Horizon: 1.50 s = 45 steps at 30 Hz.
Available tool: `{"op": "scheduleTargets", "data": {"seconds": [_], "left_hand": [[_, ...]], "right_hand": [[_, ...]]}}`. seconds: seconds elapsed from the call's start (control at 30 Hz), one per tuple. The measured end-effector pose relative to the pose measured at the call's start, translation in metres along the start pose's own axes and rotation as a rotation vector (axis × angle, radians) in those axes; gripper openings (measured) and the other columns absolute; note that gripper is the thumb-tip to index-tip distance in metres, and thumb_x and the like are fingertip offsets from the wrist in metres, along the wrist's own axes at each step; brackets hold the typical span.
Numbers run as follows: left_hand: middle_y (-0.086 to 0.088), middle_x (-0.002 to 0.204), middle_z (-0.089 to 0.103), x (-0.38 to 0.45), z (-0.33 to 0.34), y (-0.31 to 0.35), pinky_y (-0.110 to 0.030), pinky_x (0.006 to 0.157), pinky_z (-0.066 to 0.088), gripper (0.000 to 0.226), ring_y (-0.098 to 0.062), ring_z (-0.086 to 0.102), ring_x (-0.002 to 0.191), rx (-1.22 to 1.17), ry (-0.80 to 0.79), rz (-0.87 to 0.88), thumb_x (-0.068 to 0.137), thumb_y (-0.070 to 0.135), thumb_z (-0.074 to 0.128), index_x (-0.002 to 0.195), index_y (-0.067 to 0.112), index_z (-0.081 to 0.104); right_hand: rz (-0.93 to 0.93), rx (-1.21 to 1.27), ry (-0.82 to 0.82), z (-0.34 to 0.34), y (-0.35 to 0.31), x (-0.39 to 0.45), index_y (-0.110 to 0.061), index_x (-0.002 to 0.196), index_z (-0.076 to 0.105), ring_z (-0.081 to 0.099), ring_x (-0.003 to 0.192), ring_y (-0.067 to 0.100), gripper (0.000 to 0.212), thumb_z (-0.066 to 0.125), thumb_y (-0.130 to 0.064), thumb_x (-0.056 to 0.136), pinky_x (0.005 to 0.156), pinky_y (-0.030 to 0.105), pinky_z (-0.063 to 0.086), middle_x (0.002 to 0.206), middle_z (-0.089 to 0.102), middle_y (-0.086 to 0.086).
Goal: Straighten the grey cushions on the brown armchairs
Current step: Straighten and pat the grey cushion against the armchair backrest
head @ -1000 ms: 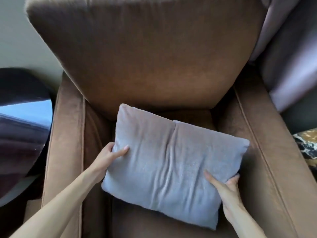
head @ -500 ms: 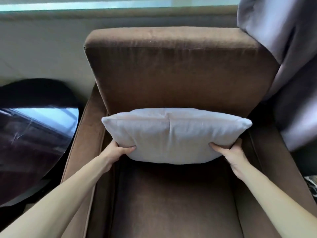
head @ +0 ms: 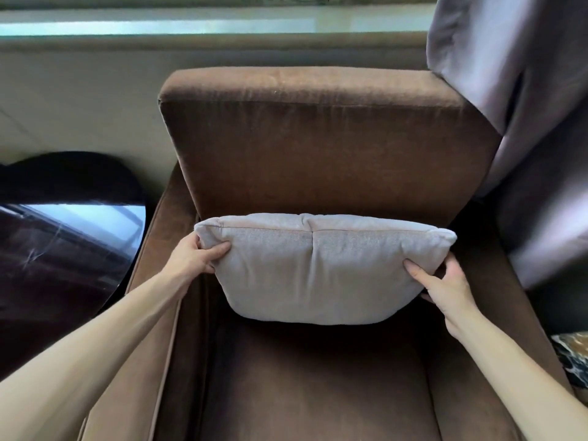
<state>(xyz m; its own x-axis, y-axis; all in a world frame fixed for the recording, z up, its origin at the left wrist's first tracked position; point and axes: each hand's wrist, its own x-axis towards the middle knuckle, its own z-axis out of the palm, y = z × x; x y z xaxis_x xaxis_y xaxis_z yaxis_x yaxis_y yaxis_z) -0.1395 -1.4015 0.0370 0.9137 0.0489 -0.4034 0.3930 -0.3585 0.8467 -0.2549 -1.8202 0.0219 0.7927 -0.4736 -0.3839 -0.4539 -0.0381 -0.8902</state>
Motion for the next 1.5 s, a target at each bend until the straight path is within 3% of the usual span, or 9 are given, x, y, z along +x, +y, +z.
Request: {"op": "scheduleTargets", "data": {"seconds": [0.2, 0.37, 0.53, 0.83, 0.93, 1.07, 1.17, 1.37, 1.5], "left_hand": [[0.001, 0.11, 0.067, 0.005, 0.01, 0.001, -0.025, 0.072, 0.046, 0.043, -0.017, 0.063, 0.1, 0.229, 0.148, 0.087, 0.083, 0.022, 0.08, 0.122, 0.017, 0.062], [0.0, 0.073, 0.073, 0.013, -0.001, 0.029, -0.016, 0.059, 0.045, 0.004, -0.002, 0.061, 0.052, 0.385, 0.224, 0.181, 0.085, 0.019, 0.077, 0.083, 0.021, 0.073], [-0.015, 0.066, 0.072, 0.024, -0.004, 0.035, -0.004, 0.052, 0.046, 0.007, 0.002, 0.06, 0.039, 0.251, 0.329, 0.101, 0.088, 0.01, 0.072, 0.083, 0.005, 0.073], [-0.009, 0.061, 0.071, 0.029, -0.009, 0.026, -0.009, 0.053, 0.047, 0.009, -0.002, 0.056, 0.04, 0.182, 0.305, 0.119, 0.086, 0.018, 0.075, 0.078, 0.014, 0.074], [-0.003, 0.065, 0.069, 0.029, -0.012, 0.015, -0.014, 0.049, 0.047, 0.015, -0.003, 0.055, 0.04, 0.139, 0.307, 0.164, 0.092, 0.035, 0.068, 0.084, 0.023, 0.072], [-0.007, 0.056, 0.058, 0.02, -0.002, -0.033, -0.026, 0.044, 0.037, 0.043, -0.015, 0.046, 0.042, -0.187, 0.321, 0.05, 0.101, 0.055, 0.042, 0.097, 0.023, 0.07], [-0.014, 0.055, 0.056, 0.014, 0.021, -0.092, -0.019, 0.035, 0.031, 0.052, -0.015, 0.042, 0.037, -0.33, 0.27, -0.118, 0.104, 0.055, 0.03, 0.112, 0.02, 0.068], [-0.008, 0.046, 0.049, 0.046, 0.054, -0.168, -0.02, 0.034, 0.027, 0.057, -0.013, 0.044, 0.036, -0.44, 0.081, -0.429, 0.1, 0.064, 0.023, 0.118, 0.029, 0.064], [-0.006, 0.047, 0.049, 0.059, 0.07, -0.196, -0.023, 0.039, 0.03, 0.056, -0.012, 0.045, 0.038, -0.456, 0.008, -0.435, 0.098, 0.067, 0.02, 0.112, 0.034, 0.064]], "right_hand": [[0.042, -0.14, -0.007, -0.004, -0.008, 0.019, -0.018, 0.132, 0.055, 0.066, 0.11, 0.02, 0.073, 0.091, -0.026, 0.068, 0.093, 0.038, 0.052, 0.119, 0.07, 0.003], [-0.089, -0.282, 0.089, -0.01, -0.035, 0.04, -0.029, 0.13, 0.058, 0.063, 0.108, 0.024, 0.048, 0.076, -0.033, 0.085, 0.091, 0.048, 0.055, 0.119, 0.066, -0.001], [-0.16, -0.577, 0.148, -0.023, -0.058, 0.052, -0.013, 0.096, 0.077, 0.06, 0.093, 0.03, 0.013, 0.071, -0.022, 0.089, 0.078, 0.029, 0.039, 0.086, 0.069, 0.012], [-0.097, -0.739, 0.144, -0.026, -0.072, 0.057, -0.03, 0.081, 0.067, 0.054, 0.092, 0.028, 0.01, 0.066, -0.028, 0.091, 0.081, 0.037, 0.047, 0.101, 0.071, 0.012], [-0.11, -0.955, 0.046, -0.016, -0.081, 0.051, -0.03, 0.1, 0.065, 0.054, 0.115, 0.031, 0.022, 0.056, -0.014, 0.088, 0.096, 0.045, 0.046, 0.119, 0.066, 0.008], [-0.441, -0.994, 0.046, 0.048, -0.1, 0.024, -0.026, 0.116, 0.064, 0.049, 0.122, 0.031, 0.047, 0.051, -0.004, 0.077, 0.097, 0.051, 0.042, 0.124, 0.06, 0.001], [-0.707, -0.867, -0.198, 0.134, -0.107, 0.005, -0.026, 0.109, 0.068, 0.06, 0.111, 0.024, 0.036, 0.048, -0.031, 0.08, 0.094, 0.049, 0.049, 0.112, 0.067, -0.005], [-0.892, -0.948, -0.575, 0.289, -0.112, -0.01, -0.023, 0.132, 0.057, 0.054, 0.12, 0.018, 0.064, 0.047, -0.064, 0.085, 0.1, 0.044, 0.046, 0.128, 0.063, -0.005], [-0.98, -1.068, -0.548, 0.329, -0.097, -0.008, -0.025, 0.094, 0.059, 0.058, 0.102, 0.02, 0.026, 0.05, -0.049, 0.095, 0.084, 0.041, 0.041, 0.097, 0.061, -0.008]]}}
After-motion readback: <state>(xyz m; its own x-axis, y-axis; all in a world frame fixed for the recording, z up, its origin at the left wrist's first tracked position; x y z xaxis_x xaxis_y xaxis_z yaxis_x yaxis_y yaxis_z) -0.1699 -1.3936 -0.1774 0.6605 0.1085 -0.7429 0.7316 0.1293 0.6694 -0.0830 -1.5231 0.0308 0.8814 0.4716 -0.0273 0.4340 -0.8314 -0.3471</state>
